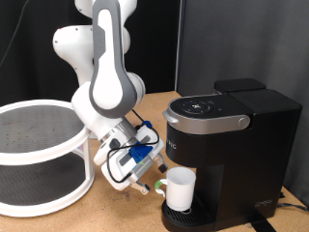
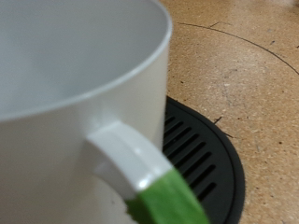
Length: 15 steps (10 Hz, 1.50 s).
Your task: Make a cup of coffee with the keurig machine
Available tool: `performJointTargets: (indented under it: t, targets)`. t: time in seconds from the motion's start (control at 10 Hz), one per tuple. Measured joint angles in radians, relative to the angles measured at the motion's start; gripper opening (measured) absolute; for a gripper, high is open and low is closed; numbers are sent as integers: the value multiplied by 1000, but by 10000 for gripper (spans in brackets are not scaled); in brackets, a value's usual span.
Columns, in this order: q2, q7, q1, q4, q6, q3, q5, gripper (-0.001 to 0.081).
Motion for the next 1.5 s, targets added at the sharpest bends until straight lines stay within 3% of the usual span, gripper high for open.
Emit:
performJointTargets:
  t: [0.2, 0.5, 0.8, 1.0, 1.3, 1.5]
  targets:
    - [-27, 36, -8, -13, 36, -3, -36, 800]
    - [-91, 159, -21, -53, 52, -10, -171, 800]
    - [-105, 172, -21, -52, 28, -9, -169, 800]
    - [-170, 231, -22, -58, -4, -10, -184, 800]
    - [-284, 366, -26, -93, -15, -11, -315, 800]
    - [-281, 365, -26, -93, -15, -11, -308, 800]
